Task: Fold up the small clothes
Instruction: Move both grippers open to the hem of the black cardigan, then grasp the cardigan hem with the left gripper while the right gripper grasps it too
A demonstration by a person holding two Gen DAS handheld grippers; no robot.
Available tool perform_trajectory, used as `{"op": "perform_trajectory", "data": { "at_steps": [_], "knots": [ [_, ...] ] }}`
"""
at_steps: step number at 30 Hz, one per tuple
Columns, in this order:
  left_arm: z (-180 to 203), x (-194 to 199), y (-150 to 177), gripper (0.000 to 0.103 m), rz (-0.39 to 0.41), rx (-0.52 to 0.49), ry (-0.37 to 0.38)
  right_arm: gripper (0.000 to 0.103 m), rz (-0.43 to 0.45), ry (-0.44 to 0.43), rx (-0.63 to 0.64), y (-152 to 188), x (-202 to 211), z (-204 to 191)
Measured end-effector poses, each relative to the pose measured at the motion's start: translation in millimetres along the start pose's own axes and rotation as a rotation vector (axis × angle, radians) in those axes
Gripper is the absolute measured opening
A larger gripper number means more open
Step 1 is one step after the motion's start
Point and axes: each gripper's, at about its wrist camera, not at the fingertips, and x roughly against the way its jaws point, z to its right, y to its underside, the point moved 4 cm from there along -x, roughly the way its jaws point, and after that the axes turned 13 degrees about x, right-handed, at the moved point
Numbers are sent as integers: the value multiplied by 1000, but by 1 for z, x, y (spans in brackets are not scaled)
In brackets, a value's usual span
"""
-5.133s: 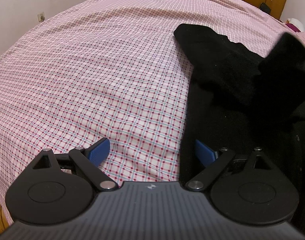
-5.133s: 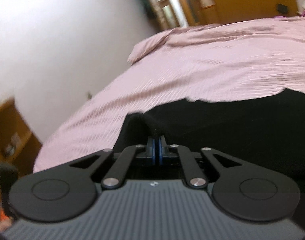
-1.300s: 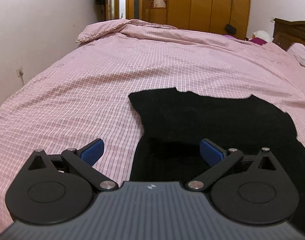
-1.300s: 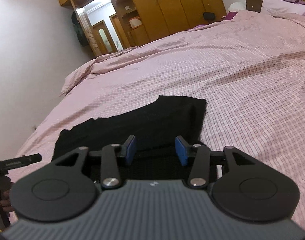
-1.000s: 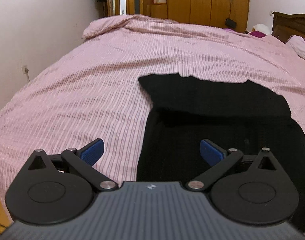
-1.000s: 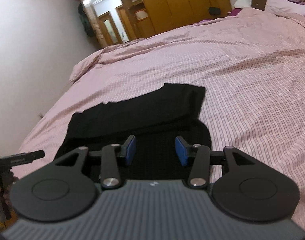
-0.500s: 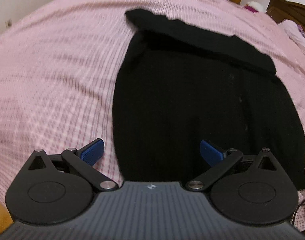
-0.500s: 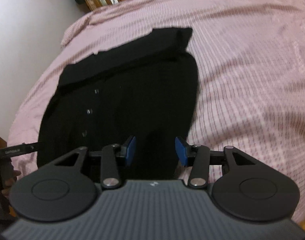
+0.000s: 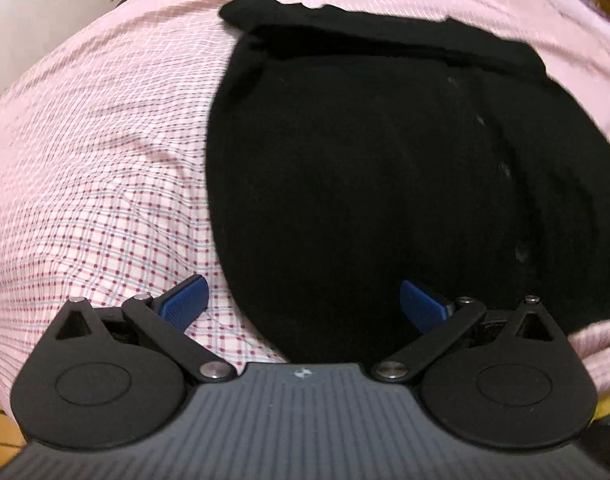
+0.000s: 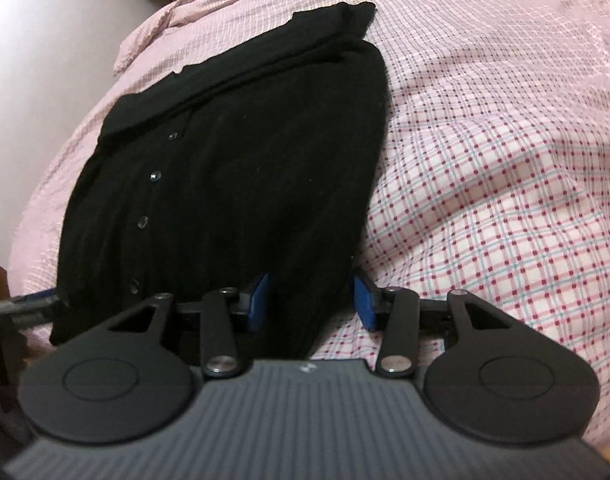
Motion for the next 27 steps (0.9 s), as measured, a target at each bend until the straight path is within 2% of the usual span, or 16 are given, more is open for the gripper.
{"op": "perform_trajectory", "data": {
  "at_steps": [2,4,5,6,8,9,10,11,13,15,20,27],
  "knots": [
    [1,1,1,103,6,4,5,46,4,-5,5,0,1,1],
    [-1,4,1,103,14,35,43,46,9,-12,3,2,1,0],
    [-4,8,1,99,17,53,66,46,8,-16,4,2,2,0],
    [-5,11,2,95,19,68,87,47,4,-26,6,2,3,-1],
    [-4,16,3,75,10,76,119,47,-4,-67,-7,2,4,-3],
    [-5,17,4,71,2,80,134,47,-7,-93,-15,3,4,-4],
    [-5,19,5,62,-9,84,147,47,-10,-111,-18,4,4,-6],
    [-5,20,6,57,-21,88,160,47,-12,-115,-16,5,3,-7],
    [-4,21,8,52,-45,95,187,47,-17,-115,-12,5,1,-8],
    [-4,22,11,52,-64,98,204,47,-21,-121,-12,5,-1,-9],
    [-3,17,14,53,-79,93,166,47,-29,-123,-1,5,-1,-12],
    [9,4,14,58,-81,76,161,45,-27,-118,31,6,-5,-12]
  ]
}}
